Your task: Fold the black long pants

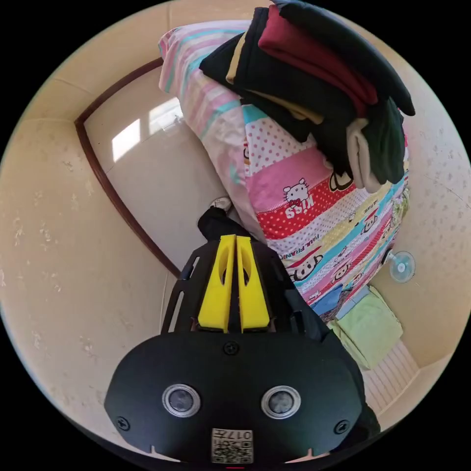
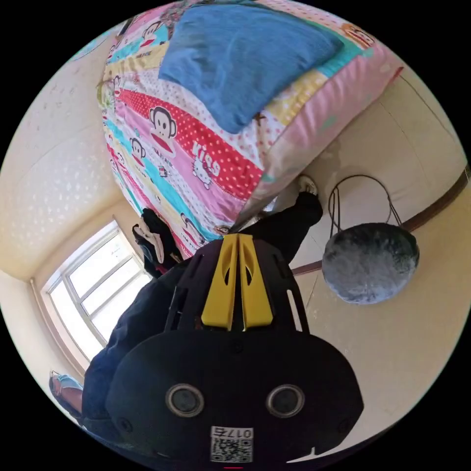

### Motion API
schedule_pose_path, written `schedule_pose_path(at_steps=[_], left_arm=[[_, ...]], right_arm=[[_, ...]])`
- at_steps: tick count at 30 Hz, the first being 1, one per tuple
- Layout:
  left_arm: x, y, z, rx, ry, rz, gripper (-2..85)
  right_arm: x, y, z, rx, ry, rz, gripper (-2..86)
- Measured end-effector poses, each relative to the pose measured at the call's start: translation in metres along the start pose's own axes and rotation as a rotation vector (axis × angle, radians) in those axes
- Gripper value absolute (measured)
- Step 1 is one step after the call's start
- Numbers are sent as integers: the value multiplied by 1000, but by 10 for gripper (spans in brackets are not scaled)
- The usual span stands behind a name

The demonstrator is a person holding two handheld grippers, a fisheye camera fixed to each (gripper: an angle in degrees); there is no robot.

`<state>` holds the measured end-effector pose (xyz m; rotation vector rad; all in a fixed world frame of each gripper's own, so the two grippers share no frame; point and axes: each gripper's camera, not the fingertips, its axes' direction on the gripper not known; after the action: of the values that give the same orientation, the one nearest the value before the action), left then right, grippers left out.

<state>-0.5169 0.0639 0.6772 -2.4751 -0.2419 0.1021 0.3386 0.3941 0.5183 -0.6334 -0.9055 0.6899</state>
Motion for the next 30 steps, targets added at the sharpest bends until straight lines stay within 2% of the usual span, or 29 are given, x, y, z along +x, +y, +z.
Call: schedule_pose_path(at_steps=[3,5,10,14,17,21,25,27,29,30], left_arm=[[-8,1,8,53,205,82,1],[-14,-4,-16,145,325,139,29],[-27,-32,-124,356,408,237,97],[-33,-56,-213,525,433,326,107],[-44,-88,-223,494,451,340,125],[-54,-115,-188,366,629,339,143],[-74,-88,-177,420,684,204,92],[-79,-79,-184,415,793,215,72],[-58,-69,-212,404,935,373,56],[-49,-66,-224,406,955,419,53]], right_arm=[[-116,-36,45,-49,63,-222,8],[-219,-46,102,-142,126,-437,14],[-401,-5,260,-352,206,-810,48],[-509,63,409,-516,245,-1026,90],[-563,102,496,-535,222,-1125,105],[-594,127,575,-478,220,-1142,118],[-579,134,648,-668,305,-968,82],[-581,136,642,-724,133,-945,52],[-594,134,625,-842,-247,-847,25],[-600,134,618,-846,-324,-836,23]])
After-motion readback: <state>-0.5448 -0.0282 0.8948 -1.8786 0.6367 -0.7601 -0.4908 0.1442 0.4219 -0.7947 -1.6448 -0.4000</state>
